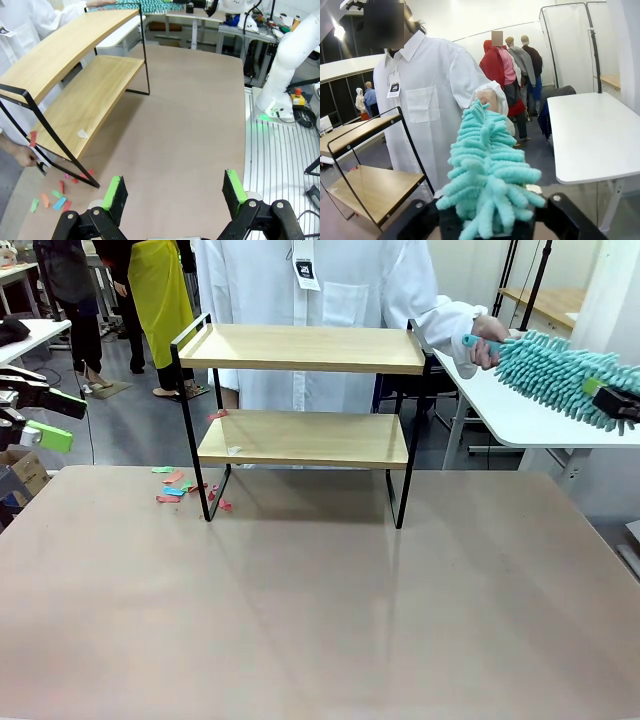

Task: Clean the shelf.
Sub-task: Hand the Duster back to the human.

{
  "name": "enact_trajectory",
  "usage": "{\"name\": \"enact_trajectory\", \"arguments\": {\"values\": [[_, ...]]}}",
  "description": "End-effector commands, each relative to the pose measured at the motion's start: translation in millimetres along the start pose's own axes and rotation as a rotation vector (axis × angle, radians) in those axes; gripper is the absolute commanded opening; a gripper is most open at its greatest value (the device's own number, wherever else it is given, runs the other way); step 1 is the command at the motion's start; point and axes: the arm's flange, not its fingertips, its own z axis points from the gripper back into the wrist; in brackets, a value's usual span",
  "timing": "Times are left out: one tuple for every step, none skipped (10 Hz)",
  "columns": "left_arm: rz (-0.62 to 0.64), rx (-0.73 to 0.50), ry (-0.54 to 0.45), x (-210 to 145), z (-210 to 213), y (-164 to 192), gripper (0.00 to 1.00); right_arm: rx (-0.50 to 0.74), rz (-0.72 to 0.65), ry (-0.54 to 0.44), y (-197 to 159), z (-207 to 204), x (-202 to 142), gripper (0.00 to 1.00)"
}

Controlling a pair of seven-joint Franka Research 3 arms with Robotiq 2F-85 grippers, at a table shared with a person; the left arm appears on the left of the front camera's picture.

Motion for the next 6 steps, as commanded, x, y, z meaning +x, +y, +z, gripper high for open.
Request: {"name": "enact_trajectory", "arguments": {"values": [[-0.016, -0.004, -0.026, 2, -3, 2, 1.00, 0.035, -0.041, -0.015, 2, 12, 23, 1.00], [-0.016, -0.004, -0.026, 2, -3, 2, 1.00, 0.044, -0.066, -0.037, 1, 17, 39, 0.95], [-0.016, -0.004, -0.026, 2, -3, 2, 1.00, 0.052, -0.095, -0.069, 0, 22, 58, 1.00], [-0.016, -0.004, -0.026, 2, -3, 2, 1.00, 0.066, -0.143, -0.103, -4, 26, 81, 1.00], [-0.016, -0.004, -0.026, 2, -3, 2, 1.00, 0.061, -0.180, -0.147, -11, 32, 104, 1.00], [-0.016, -0.004, -0.026, 2, -3, 2, 1.00, 0.049, -0.250, -0.194, -23, 38, 127, 1.00]]}}
